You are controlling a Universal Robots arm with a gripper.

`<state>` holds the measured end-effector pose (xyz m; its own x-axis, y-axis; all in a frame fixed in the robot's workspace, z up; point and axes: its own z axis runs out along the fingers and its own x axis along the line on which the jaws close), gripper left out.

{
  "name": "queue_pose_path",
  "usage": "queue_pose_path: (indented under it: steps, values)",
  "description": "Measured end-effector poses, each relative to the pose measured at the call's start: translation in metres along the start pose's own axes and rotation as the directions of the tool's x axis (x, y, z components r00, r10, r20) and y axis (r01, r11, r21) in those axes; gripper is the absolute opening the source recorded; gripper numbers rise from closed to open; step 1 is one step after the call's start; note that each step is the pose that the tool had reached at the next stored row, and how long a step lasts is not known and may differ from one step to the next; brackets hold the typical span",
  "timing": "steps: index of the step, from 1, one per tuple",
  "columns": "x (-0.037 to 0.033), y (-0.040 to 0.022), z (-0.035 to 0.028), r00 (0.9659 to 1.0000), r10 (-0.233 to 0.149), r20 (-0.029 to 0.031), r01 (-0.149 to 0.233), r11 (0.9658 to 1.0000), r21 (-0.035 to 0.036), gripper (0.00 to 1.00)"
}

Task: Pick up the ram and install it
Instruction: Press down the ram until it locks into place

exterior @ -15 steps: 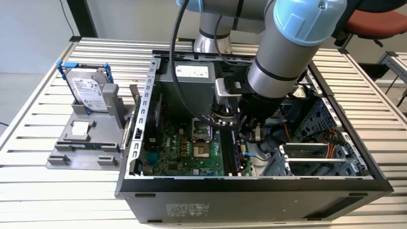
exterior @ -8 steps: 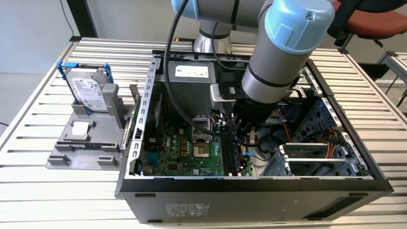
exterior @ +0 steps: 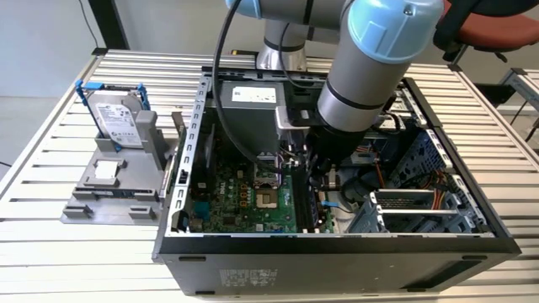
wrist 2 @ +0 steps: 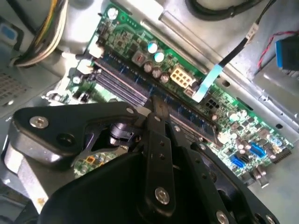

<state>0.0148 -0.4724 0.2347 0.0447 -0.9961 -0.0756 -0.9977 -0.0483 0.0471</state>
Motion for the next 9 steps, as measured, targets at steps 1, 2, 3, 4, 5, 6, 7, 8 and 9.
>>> queue_pose_path:
  steps: [1, 2, 3, 4, 5, 6, 7, 8, 9]
  values:
    - [-0.0004, 0.0002, -0.0046, 1.0, 0.0, 0.0002, 0.0, 1.0, 0.0, 0.0]
    - [-0.0008, 0.0004, -0.0092, 1.0, 0.0, 0.0002, 0.0, 1.0, -0.0001, 0.0]
    - [-0.0011, 0.0006, -0.014, 1.0, 0.0, 0.0001, 0.0, 1.0, -0.0001, 0.0]
    - [-0.0014, 0.0008, -0.0185, 1.0, 0.0, 0.0001, 0.0, 1.0, -0.0001, 0.0]
    - [-0.0018, 0.001, -0.023, 1.0, 0.0, -0.0001, 0.0, 1.0, -0.0002, 0.0]
    - [-0.0021, 0.0012, -0.027, 1.0, 0.0, 0.0, 0.0, 1.0, -0.0001, 0.0]
    - [-0.0023, 0.0013, -0.0298, 1.0, 0.0, -0.0008, 0.0, 1.0, -0.0005, 0.0]
    - [-0.0024, 0.0013, -0.0299, 1.0, 0.0, -0.0008, 0.0, 1.0, -0.0005, 0.0]
    - [-0.0024, 0.0013, -0.0299, 1.0, 0.0, -0.0006, 0.0, 1.0, -0.0005, 0.0]
